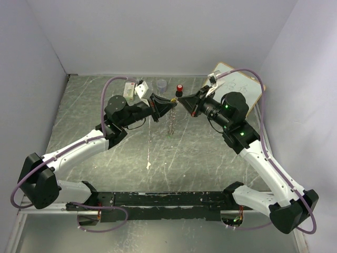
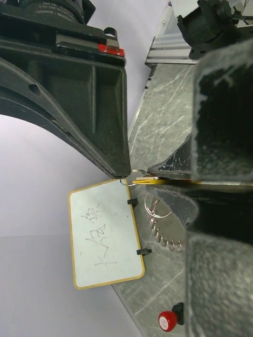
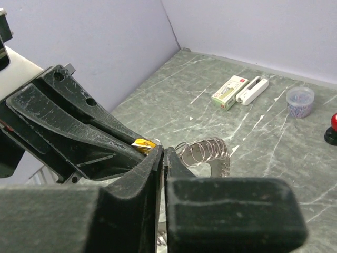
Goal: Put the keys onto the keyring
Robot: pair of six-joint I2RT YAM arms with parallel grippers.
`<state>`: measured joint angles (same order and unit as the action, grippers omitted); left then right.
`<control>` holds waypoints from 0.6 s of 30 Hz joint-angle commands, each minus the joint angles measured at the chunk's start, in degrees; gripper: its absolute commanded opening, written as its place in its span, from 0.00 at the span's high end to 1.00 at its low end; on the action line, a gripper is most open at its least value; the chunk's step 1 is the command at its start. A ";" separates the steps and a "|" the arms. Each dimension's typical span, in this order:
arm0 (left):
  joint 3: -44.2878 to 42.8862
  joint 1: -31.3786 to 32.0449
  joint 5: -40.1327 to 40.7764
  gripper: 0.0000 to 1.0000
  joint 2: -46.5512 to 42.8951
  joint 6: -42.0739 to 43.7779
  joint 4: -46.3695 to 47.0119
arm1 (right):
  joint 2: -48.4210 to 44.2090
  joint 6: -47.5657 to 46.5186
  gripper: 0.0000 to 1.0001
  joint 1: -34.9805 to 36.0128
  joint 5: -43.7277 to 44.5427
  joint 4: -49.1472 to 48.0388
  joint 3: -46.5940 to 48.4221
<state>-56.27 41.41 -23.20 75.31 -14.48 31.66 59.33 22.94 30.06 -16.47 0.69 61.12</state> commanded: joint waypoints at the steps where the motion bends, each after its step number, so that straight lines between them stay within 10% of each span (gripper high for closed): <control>1: -2.26 -0.57 -0.47 0.93 -1.75 2.19 0.56 | -1.67 -2.10 0.89 -1.23 1.51 -0.75 1.05; 10: -3.70 -0.68 -5.63 0.93 -1.36 3.91 -0.58 | -1.21 -2.04 0.56 -1.46 -5.02 -3.45 1.01; 18: -4.37 -1.09 -12.13 0.93 -1.22 4.19 0.37 | 0.06 -0.38 0.54 -3.31 -11.60 -6.64 0.36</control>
<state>-57.80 40.88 -30.13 75.29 -11.33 29.02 58.76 21.69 28.67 -23.22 -2.68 61.14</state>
